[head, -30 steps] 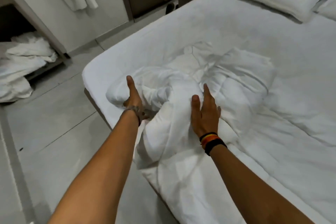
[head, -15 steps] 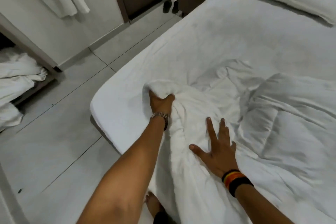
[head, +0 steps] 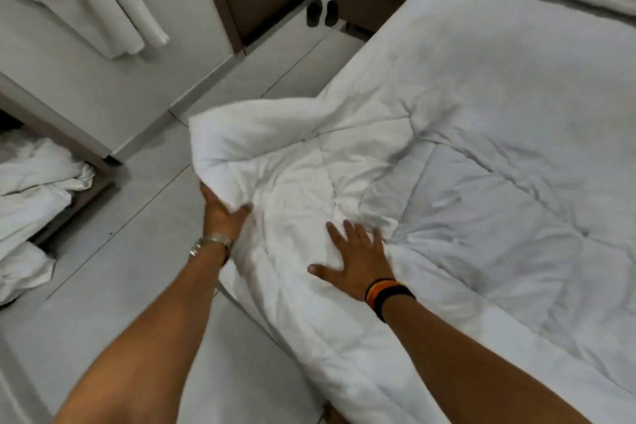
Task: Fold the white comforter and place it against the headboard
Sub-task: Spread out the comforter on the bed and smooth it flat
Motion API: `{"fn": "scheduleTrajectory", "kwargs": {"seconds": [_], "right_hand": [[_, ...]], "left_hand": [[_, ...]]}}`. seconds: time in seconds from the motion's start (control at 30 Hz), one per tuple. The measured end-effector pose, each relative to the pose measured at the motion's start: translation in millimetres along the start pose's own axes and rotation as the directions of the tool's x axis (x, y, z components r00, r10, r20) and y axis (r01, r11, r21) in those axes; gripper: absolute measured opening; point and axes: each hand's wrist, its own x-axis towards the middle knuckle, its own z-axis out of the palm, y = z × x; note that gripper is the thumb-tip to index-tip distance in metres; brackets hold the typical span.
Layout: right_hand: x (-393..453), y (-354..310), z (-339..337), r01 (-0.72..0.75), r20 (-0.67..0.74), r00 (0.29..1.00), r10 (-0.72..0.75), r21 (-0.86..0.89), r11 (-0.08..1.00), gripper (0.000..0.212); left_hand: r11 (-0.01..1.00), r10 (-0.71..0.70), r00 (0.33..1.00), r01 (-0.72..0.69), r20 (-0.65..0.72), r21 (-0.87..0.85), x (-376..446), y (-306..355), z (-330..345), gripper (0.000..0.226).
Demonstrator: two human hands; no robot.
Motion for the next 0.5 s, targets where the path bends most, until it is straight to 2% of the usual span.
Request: {"fn": "scheduleTrajectory", "kwargs": {"seconds": [0.1, 0.2, 0.3, 0.37, 0.43, 0.5], "right_hand": [[-17.6, 17.3, 2.6, -0.009, -0.111, 0.994, 0.009, -0.005, 1.000, 0.111], [-31.3, 31.4, -9.9, -0.039, -0.196, 0.980, 0.029, -0.044, 0.998, 0.108], [-24.8, 41.6, -32.3, -0.105, -0.304, 0.947, 0.099, -0.001, 0.995, 0.106], [-9.5, 45.7, -42.9, -0.132, -0.353, 0.927, 0.130, 0.018, 0.991, 0.104], [27.4, 40.6, -40.8, -0.204, -0.383, 0.898, 0.215, 0.070, 0.977, 0.101], [30.1, 33.7, -38.6, -0.248, -0.428, 0.872, 0.237, 0.031, 0.968, 0.099]], "left_hand": [[0.978, -0.137, 0.989, 0.125, 0.062, 0.167, -10.2, -12.7, 26.4, 0.127], [0.939, -0.087, 0.996, 0.082, 0.001, 0.333, -16.2, 0.5, 43.8, 0.114], [0.862, 0.205, 0.978, -0.165, -0.032, 0.480, 2.2, 31.7, 53.9, 0.098], [0.789, 0.368, 0.928, -0.346, 0.061, 0.509, 24.7, 54.3, 67.5, 0.089], [0.715, 0.436, 0.878, -0.470, 0.195, 0.517, 72.6, 72.5, 95.5, 0.085], [0.671, 0.478, 0.836, -0.546, 0.270, 0.501, 83.6, 92.4, 118.2, 0.084]]}}
